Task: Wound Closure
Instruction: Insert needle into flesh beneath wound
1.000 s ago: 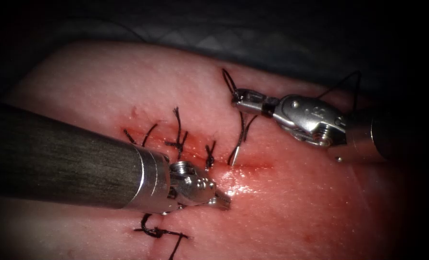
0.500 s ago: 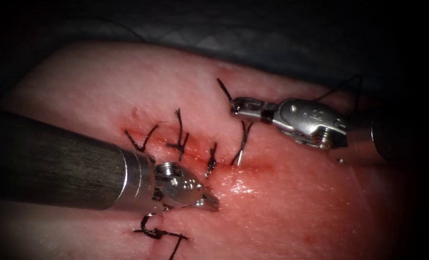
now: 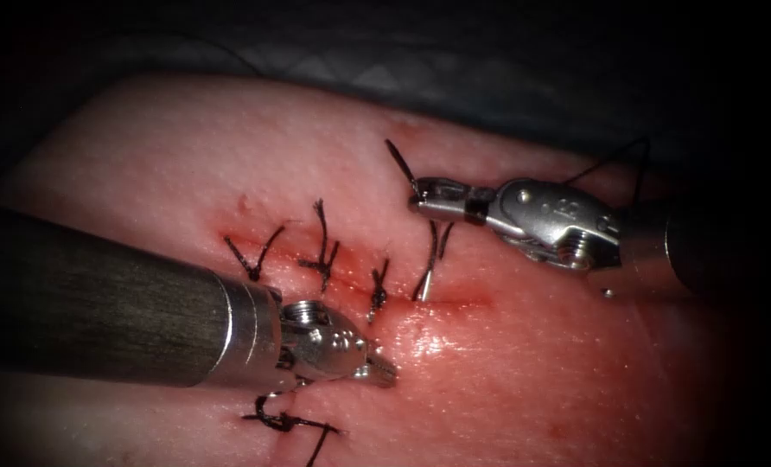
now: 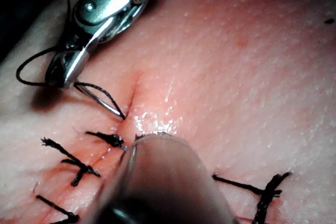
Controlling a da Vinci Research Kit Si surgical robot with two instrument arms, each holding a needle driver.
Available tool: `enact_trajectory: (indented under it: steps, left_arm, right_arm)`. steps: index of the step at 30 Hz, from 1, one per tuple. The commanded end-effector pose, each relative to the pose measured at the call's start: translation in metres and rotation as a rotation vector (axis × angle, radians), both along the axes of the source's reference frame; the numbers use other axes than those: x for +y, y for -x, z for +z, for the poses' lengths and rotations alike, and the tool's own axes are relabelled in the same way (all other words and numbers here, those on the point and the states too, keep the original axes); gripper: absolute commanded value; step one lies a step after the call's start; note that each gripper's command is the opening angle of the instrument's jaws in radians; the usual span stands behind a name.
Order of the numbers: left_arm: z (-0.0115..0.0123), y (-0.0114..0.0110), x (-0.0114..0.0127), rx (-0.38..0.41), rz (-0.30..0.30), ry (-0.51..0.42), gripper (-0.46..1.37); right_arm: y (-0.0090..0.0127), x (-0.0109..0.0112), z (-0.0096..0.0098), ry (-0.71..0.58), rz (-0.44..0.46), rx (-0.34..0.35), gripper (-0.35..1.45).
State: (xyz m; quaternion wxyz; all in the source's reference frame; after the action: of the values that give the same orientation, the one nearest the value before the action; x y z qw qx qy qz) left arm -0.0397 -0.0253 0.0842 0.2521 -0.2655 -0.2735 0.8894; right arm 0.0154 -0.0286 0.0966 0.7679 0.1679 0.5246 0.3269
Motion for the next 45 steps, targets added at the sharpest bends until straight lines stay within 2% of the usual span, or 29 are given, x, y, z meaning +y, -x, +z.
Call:
enact_trajectory:
  steps: [1,7,17,23,29,36,45]
  left_arm:
    - [0.0001,0.0,-0.0001,-0.004,0.004,-0.005,-0.35]
    - [0.0005,0.0,-0.0006,-0.009,0.014,-0.014,-0.35]
    - [0.0005,-0.0003,-0.0008,-0.01,0.016,-0.012,-0.35]
    - [0.0006,-0.0005,-0.0008,-0.011,0.018,-0.013,-0.35]
    - [0.0006,-0.0005,-0.0007,-0.011,0.018,-0.013,-0.35]
    - [0.0005,-0.0005,-0.0007,-0.011,0.019,-0.013,-0.35]
    - [0.0005,-0.0006,-0.0007,-0.012,0.019,-0.013,-0.35]
  right_arm:
    - [-0.0001,0.0,-0.0001,-0.01,0.009,0.003,-0.35]
    - [-0.0002,0.0002,0.0,-0.019,0.034,0.028,-0.35]
    - [-0.0018,-0.0006,0.0007,-0.081,0.02,0.133,-0.35]
    - [-0.0019,-0.0013,0.0004,-0.139,0.027,0.146,-0.35]
    - [-0.002,-0.0022,-0.0005,-0.303,0.058,0.106,-0.35]
    - [-0.0014,-0.0024,-0.0011,-0.421,0.086,0.044,-0.35]
    - [-0.0013,-0.0028,-0.0021,-0.552,0.14,0.016,-0.35]
